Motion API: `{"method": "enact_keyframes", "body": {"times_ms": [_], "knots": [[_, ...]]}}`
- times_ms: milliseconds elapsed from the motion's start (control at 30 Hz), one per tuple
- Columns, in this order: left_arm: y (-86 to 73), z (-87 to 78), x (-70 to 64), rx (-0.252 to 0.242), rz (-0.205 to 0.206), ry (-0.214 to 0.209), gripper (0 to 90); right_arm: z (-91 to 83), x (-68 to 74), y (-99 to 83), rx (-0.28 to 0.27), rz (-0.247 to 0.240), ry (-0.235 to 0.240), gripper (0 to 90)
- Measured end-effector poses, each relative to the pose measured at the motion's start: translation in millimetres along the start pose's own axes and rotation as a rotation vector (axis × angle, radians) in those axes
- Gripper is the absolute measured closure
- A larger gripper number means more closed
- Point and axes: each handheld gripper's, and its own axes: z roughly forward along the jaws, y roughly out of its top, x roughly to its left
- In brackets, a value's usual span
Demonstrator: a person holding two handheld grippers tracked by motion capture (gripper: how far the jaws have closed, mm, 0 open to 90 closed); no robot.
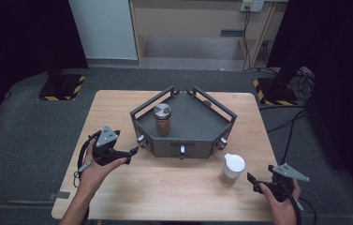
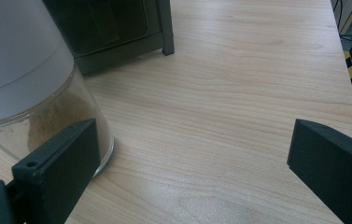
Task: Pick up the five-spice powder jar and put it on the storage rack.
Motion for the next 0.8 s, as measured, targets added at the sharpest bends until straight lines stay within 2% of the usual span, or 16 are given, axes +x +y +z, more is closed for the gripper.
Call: {"method": "enact_keyframes", "body": {"times_ms": [167, 433, 500, 633, 800], "knots": [[-14.2, -0.3, 3.9, -0.002, -0.032, 0.015, 3.7, -0.4, 0.3, 0.3, -0.001, 0.002, 0.0, 3.1], [-38.7, 2.7, 7.7, 0.016, -0.052, 0.037, 3.6, -0.3, 0.4, -0.4, -0.008, -0.003, 0.001, 3.0], [-39.3, 2.6, 7.8, 0.025, -0.049, 0.051, 3.6, -0.5, 0.2, -0.6, -0.008, -0.002, 0.001, 3.0], [-42.6, 3.5, 10.4, 0.034, -0.075, 0.06, 3.6, 0.6, 0.0, -0.8, -0.006, -0.004, 0.002, 3.0], [-44.2, 6.7, 10.8, 0.052, -0.068, 0.059, 3.6, 1.9, 0.7, -0.1, -0.004, -0.009, 0.006, 3.1]]}}
